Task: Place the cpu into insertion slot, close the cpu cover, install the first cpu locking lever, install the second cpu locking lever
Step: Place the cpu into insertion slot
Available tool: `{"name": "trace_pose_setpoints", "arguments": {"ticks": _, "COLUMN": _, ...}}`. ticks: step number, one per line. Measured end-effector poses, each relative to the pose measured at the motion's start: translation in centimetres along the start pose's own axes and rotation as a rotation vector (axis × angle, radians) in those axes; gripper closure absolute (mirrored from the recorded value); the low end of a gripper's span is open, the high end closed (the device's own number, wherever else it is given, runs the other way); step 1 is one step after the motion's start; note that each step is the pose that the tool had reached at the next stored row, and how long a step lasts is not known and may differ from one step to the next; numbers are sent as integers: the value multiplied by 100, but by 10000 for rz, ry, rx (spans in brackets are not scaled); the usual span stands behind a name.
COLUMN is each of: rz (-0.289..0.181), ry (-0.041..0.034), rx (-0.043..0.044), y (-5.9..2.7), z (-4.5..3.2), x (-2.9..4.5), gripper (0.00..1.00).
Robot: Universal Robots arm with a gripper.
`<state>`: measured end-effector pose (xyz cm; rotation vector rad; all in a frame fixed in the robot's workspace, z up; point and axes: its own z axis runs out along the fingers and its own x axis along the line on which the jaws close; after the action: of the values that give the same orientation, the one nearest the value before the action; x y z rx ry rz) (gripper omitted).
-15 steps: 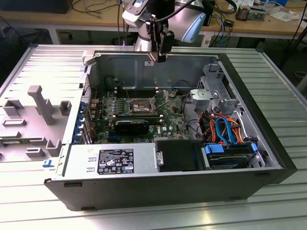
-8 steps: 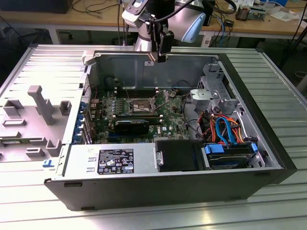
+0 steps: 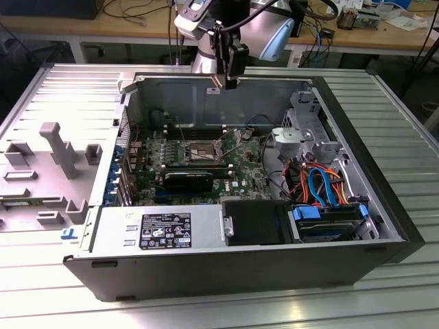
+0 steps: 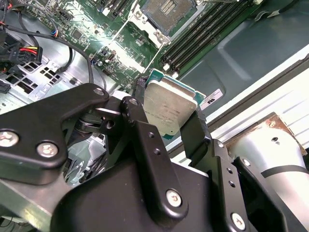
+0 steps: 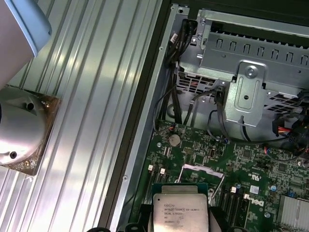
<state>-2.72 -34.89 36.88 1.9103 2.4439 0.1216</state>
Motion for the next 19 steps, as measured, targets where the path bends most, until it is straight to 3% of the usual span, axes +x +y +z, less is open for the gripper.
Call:
{"name": "trace_pose_setpoints", "arguments": {"ticks": 3, "rz": 66, "ry": -6, "rx": -1, "y": -29, "z": -1, "x": 8, "gripper": 45}}
{"name": "trace_pose_setpoints", "arguments": {"ticks": 6, "rz": 471, "ry": -30, "rx": 31, "y": -33, "z": 4, "x": 8, "gripper": 45}}
{"name": "trace_pose_setpoints", "arguments": {"ticks": 8, "rz": 660, "ry": -6, "rx": 203, "y": -33, "z": 5, "x": 8, "gripper": 45}}
{"name": "trace_pose_setpoints", "arguments": {"ticks": 9, "rz": 799, "ry": 12, "rx": 330, "y": -33, "z": 7, "x": 8, "gripper": 45}}
{"name": "trace_pose_setpoints", "arguments": {"ticks": 11, "rz": 973, "ry": 23, "rx": 441, "y": -34, "z": 10, "x": 8, "gripper": 45}}
{"name": "trace_pose_setpoints", "arguments": {"ticks": 19, "rz": 1036, "ry": 41, "rx": 465, "y": -45, "z": 15, "x": 0, "gripper": 45}}
